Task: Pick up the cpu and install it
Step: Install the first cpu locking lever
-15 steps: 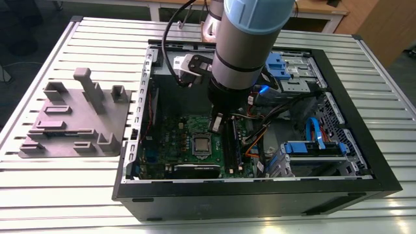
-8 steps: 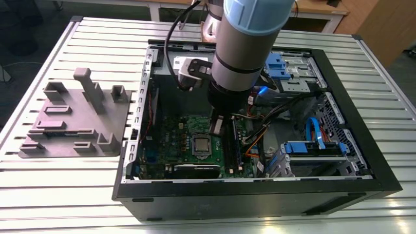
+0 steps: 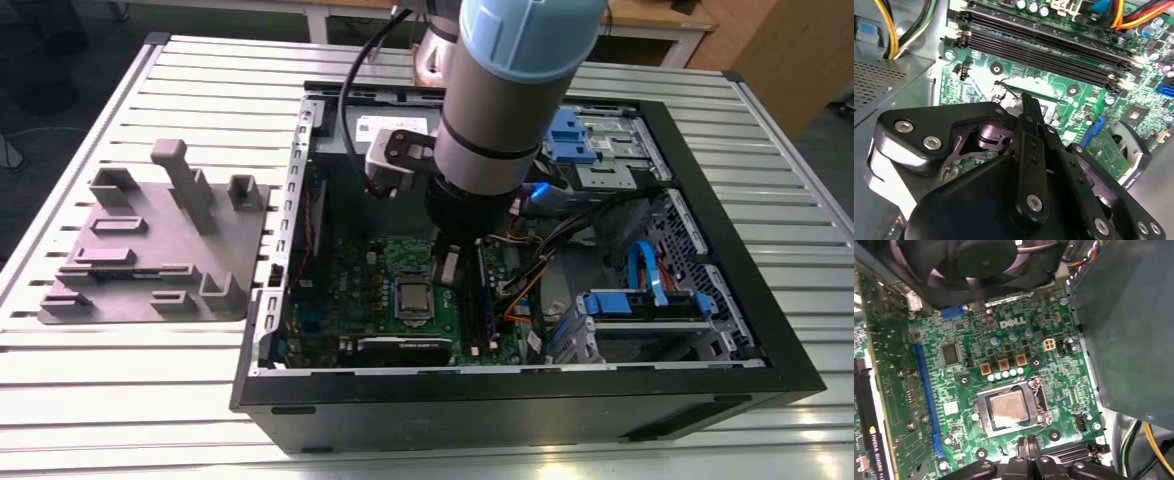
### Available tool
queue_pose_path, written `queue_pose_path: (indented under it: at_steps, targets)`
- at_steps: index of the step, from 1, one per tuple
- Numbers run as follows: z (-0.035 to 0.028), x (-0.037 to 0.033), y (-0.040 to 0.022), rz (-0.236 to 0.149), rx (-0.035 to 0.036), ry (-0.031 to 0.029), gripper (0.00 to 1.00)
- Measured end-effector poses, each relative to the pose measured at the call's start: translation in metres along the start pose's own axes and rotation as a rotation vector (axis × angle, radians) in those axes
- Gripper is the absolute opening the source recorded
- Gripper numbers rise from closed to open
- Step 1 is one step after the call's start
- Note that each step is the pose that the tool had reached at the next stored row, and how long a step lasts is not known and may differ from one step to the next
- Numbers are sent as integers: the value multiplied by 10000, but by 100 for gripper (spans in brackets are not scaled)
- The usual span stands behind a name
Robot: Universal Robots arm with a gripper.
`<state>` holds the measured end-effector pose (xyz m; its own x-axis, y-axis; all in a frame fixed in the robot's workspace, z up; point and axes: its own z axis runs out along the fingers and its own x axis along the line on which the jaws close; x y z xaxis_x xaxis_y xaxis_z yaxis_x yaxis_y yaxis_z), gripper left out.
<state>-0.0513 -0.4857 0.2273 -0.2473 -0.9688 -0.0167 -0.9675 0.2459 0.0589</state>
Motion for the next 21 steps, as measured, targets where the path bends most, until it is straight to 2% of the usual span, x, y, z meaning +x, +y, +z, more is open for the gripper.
queue_pose_path:
  at_steps: [2,7,15,21]
  targets:
    - [3,16,-4,-43,4,26,10]
    - [35,44,-13,-279,-9,47,10]
    - [82,88,-27,-557,-18,65,10]
    - [141,128,-41,-706,-24,74,10]
